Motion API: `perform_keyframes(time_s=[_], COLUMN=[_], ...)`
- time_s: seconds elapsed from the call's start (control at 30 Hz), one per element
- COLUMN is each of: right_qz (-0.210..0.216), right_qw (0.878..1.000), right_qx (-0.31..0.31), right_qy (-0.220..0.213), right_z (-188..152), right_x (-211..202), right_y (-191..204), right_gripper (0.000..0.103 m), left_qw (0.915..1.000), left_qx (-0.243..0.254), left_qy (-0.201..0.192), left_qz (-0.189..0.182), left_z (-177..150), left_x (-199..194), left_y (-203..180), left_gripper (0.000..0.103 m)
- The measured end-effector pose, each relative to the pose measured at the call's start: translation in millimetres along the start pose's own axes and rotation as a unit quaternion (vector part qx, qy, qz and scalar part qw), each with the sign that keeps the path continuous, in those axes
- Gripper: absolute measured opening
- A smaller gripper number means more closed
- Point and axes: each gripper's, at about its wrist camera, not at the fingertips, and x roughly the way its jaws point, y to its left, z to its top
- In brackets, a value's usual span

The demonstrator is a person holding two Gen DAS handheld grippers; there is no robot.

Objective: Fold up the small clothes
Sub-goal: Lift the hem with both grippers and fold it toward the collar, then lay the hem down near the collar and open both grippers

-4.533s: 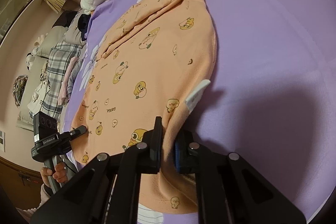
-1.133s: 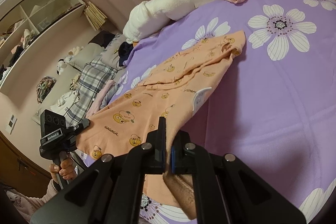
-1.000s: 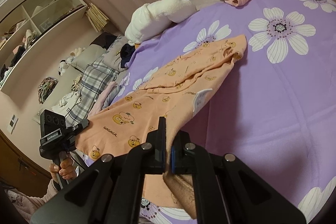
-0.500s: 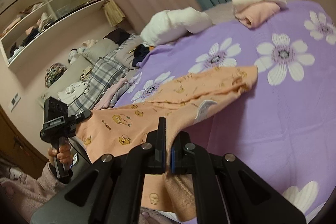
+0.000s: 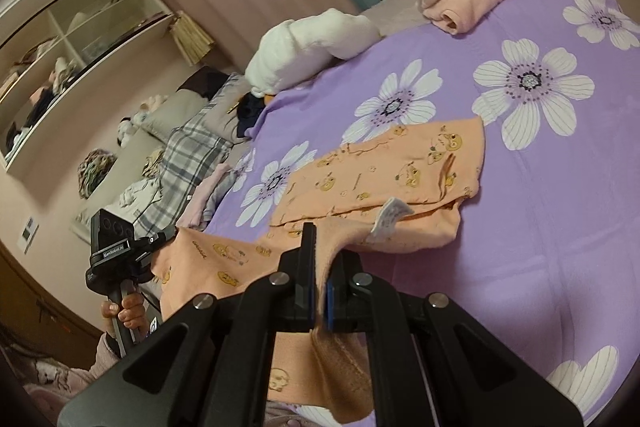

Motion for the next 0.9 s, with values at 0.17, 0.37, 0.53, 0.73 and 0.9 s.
perform_keyframes(time_s=[0.17, 0.37, 0.53, 0.73, 0.9], right_qz=[-0.016, -0.039, -0.059, -0.087, -0.101], right_qw=[1.000, 0.998, 0.995, 0.990, 0.985], right_qx=[0.012, 0.040, 0.076, 0.102, 0.132], right_qy=[0.001, 0.007, 0.014, 0.036, 0.054], right_z=[20.2, 48.3, 70.3, 86.2, 96.8], right_x=[13.2, 44.5, 75.6, 112.9, 140.3], right_y=[-7.5, -26.3, -52.0, -78.2, -105.5], right_gripper=[0.005, 0.005, 0.006, 0.006, 0.007], left_qw=[0.9999, 0.9994, 0.9987, 0.9962, 0.9921], left_qx=[-0.005, -0.018, -0.038, -0.057, -0.082], left_qy=[-0.008, -0.024, -0.016, 0.006, 0.020], left_qz=[0.006, 0.018, 0.031, 0.065, 0.092], left_z=[21.8, 51.1, 72.0, 86.3, 96.7], left_x=[12.6, 31.6, 56.2, 91.1, 113.2], left_y=[4.6, 18.2, 38.3, 64.0, 87.1], left_gripper=[0.000, 0.000, 0.000, 0.000, 0.000])
